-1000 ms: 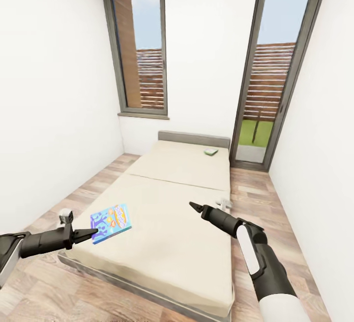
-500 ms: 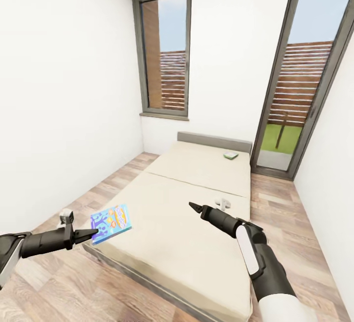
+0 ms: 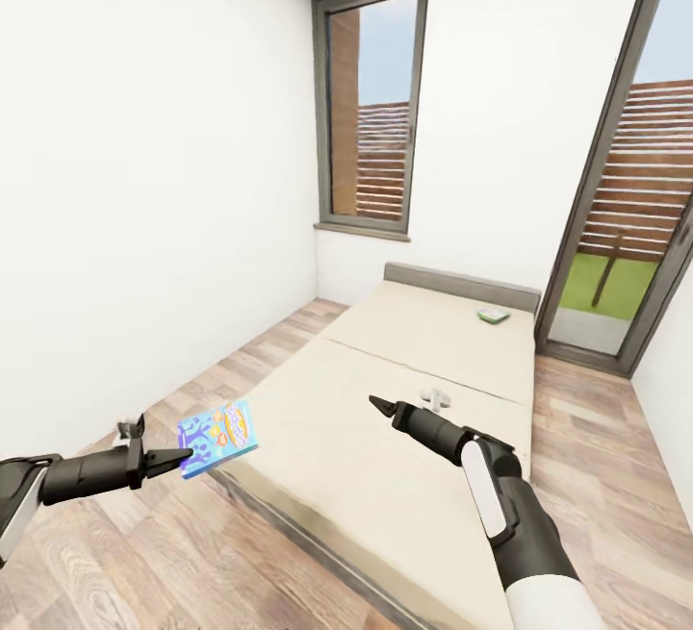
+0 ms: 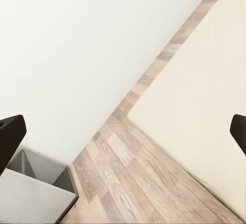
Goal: Put all the toys in the child's room - the three board games (two on the bed and one on the table), the two jigsaw puzzles on the table, and the tennis ball on the table - inside the toy box on the table in the child's room.
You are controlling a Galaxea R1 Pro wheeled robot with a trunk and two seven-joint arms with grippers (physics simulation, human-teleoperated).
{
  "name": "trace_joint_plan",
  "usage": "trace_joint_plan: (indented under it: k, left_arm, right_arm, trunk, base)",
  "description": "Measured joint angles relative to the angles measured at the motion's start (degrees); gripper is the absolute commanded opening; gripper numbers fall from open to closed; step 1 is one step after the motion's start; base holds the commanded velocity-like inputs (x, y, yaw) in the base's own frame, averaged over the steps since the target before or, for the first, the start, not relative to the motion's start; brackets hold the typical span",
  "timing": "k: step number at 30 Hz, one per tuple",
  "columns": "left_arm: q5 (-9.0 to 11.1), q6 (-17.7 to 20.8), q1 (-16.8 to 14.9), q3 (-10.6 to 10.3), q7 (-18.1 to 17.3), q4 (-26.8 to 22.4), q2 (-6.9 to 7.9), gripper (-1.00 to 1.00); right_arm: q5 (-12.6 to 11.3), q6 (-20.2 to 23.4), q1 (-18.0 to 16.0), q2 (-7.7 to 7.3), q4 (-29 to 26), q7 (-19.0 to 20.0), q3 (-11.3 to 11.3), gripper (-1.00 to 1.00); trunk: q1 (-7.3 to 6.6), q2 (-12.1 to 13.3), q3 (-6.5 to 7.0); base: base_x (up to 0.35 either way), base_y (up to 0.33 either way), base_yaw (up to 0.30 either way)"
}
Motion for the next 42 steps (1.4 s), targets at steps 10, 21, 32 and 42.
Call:
trace_joint_plan:
  k: [10,21,32,42]
  left_arm:
    - [0.0,0.0,0.0,0.0,0.01,0.0,0.0,-1.0]
    - [-0.04,0.0,0.01,0.0,0.51,0.02,0.0,-1.0]
    - [-0.04,0.01,0.01,0.0,0.86,0.05,0.0,-1.0]
    - [-0.05,0.01,0.01,0.0,0.89,0.01,0.0,-1.0]
  right_arm:
    - [-0.05,-0.02,-0.01,-0.04,0.0,0.0,0.0,1.0]
    - [-0.08,-0.03,-0.02,-0.02,0.0,0.0,0.0,1.0]
    - [-0.08,-0.04,0.03,0.01,0.0,0.01,0.0,1.0]
    - [-0.07,-0.09,0.04,-0.03,0.7,0.01,-0.08,1.0]
  trunk:
    - [-2.2,4.02,2.07]
    - [-4.62,8.44,4.35]
    - [-7.04,12.87,6.63]
    - [-9.24,16.89,8.69]
  base:
    - [0.0,0.0,0.273]
    - [0.0,0.0,0.269]
    - [0.0,0.0,0.261]
    - [0.0,0.0,0.247]
